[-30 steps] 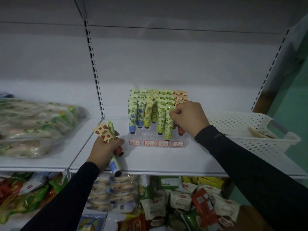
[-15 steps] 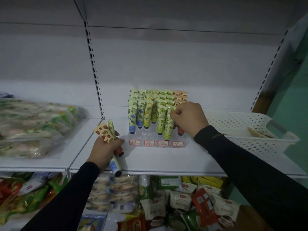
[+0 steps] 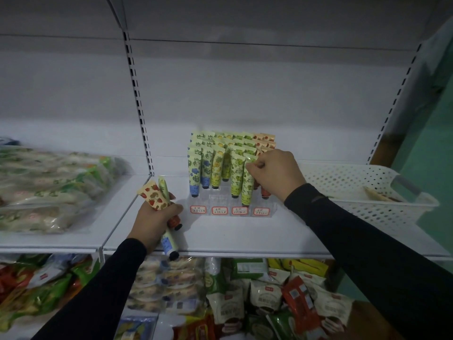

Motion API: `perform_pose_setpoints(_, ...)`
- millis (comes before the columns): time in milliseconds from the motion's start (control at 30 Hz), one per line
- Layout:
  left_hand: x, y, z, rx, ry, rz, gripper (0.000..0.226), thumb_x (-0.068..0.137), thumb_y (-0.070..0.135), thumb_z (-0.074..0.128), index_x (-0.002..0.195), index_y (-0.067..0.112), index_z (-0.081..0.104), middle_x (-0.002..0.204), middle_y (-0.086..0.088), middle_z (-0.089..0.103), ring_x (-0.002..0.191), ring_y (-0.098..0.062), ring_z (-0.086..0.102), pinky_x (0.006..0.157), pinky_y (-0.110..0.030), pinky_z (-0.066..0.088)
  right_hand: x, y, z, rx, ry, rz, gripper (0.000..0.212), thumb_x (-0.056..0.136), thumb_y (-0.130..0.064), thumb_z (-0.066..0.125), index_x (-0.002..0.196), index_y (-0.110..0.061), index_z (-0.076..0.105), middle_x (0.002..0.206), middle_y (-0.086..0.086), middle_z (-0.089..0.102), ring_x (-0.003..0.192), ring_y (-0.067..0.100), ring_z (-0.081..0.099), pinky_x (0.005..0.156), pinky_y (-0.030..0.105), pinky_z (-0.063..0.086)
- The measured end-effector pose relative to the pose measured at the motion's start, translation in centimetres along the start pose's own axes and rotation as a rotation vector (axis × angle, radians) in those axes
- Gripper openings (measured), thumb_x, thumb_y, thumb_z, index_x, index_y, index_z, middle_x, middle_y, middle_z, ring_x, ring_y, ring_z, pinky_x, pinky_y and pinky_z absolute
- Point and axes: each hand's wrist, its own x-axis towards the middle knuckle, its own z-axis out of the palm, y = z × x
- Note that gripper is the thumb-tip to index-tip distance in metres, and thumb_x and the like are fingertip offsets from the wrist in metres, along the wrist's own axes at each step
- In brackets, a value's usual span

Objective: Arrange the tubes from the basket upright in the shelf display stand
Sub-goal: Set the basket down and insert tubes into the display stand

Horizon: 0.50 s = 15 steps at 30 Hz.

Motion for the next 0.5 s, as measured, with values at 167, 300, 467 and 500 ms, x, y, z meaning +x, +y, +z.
perform_pose_setpoints(167, -0.48, 0.57, 0.28, -0.023, -0.005, -0.011, 0.017, 0.087, -0.005, 0.064, 0.095, 0.008, 0.057, 0.080, -0.012, 0.056, 0.066, -0.021, 0.056, 0.048, -0.025, 0.052, -0.07, 0.52, -0.39, -0.015, -0.023, 0.018, 0.055, 0.097, -0.040, 0.053, 0.055, -0.005, 0.056, 0.048, 0.002, 0.053, 0.048, 0.015, 0.048, 0.050, 0.008, 0.030)
perform_pose_setpoints(300, -0.73, 0.87, 0.49, -0.024, 0.001, -0.009, 0.016, 0.088, -0.006, 0.063, 0.092, 0.008, 0.057, 0.076, -0.014, 0.053, 0.062, -0.022, 0.052, 0.046, -0.024, 0.052, 0.11, 0.67, -0.39, -0.004, -0.017, 0.004, 0.052, 0.095, -0.041, 0.056, 0.067, 0.002, 0.066, 0.065, 0.015, 0.065, 0.058, 0.022, 0.056, 0.051, 0.012, 0.029)
perform_pose_setpoints(467, -0.76, 0.88, 0.44, -0.023, -0.005, -0.010, 0.015, 0.088, -0.006, 0.062, 0.089, 0.009, 0.057, 0.074, -0.013, 0.052, 0.061, -0.021, 0.051, 0.047, -0.026, 0.052, 0.11, 1.01, -0.32, 0.046, -0.034, 0.025, 0.034, 0.091, -0.027, 0.059, 0.071, -0.002, 0.071, 0.070, 0.006, 0.070, 0.066, 0.012, 0.060, 0.058, 0.007, 0.033)
perform_pose_setpoints(500, -0.75, 0.90, 0.39, -0.020, -0.006, -0.010, 0.015, 0.088, -0.006, 0.063, 0.089, 0.009, 0.058, 0.074, -0.012, 0.052, 0.061, -0.021, 0.052, 0.047, -0.026, 0.052, 0.22, 1.06, -0.25, 0.042, -0.034, 0.025, 0.033, 0.090, -0.026, 0.059, 0.072, -0.001, 0.072, 0.073, 0.008, 0.071, 0.071, 0.016, 0.062, 0.058, 0.013, 0.031)
